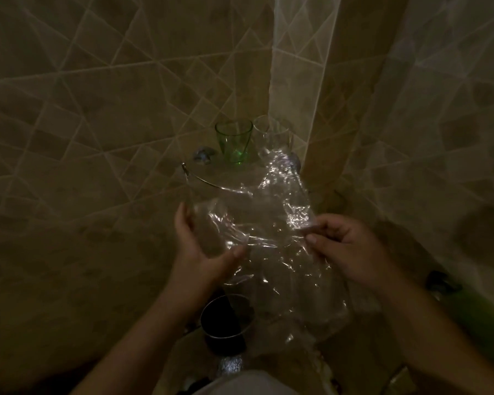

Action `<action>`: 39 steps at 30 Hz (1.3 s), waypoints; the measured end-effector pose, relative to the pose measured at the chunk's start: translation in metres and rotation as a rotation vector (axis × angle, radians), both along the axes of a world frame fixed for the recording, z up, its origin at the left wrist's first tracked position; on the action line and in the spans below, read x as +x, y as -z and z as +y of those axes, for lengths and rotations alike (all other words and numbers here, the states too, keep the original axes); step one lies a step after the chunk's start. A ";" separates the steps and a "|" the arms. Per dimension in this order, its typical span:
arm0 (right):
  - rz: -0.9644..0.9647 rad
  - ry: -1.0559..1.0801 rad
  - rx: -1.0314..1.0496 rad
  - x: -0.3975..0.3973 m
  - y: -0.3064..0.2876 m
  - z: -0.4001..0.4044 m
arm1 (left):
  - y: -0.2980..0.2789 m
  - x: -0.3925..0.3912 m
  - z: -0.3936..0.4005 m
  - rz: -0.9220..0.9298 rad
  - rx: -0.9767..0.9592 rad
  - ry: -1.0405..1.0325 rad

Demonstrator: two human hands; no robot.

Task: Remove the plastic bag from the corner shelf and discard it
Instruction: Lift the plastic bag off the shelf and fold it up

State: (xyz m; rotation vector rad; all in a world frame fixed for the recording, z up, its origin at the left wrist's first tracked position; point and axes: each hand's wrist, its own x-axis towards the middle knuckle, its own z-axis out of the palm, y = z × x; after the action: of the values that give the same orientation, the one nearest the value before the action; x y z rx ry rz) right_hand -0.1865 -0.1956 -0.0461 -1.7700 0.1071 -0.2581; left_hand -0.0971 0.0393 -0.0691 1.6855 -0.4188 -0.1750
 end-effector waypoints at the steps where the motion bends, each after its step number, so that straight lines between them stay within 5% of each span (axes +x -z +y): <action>1: -0.011 -0.002 0.034 -0.002 0.002 0.000 | 0.011 -0.005 -0.002 0.107 -0.038 0.026; 7: -0.025 -0.057 0.378 -0.011 0.018 -0.003 | 0.038 -0.005 -0.019 0.604 -0.376 0.346; 12: 0.019 0.012 0.640 -0.012 0.034 -0.006 | 0.036 0.003 -0.023 0.657 -0.329 0.443; 19: 0.109 0.133 0.444 -0.024 0.040 -0.014 | 0.042 0.008 -0.014 0.590 -0.181 0.295; 28: 0.116 0.251 0.215 -0.024 0.051 -0.007 | 0.045 0.007 -0.013 0.574 -0.061 0.346; 39: 0.106 0.199 0.194 -0.025 0.057 -0.009 | 0.052 0.021 0.003 0.506 -0.154 0.355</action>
State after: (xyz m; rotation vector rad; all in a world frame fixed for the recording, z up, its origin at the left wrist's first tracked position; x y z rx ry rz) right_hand -0.2110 -0.2042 -0.1027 -1.5801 0.3743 -0.2869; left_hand -0.0766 0.0419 -0.1207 1.3432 -0.3334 -0.7921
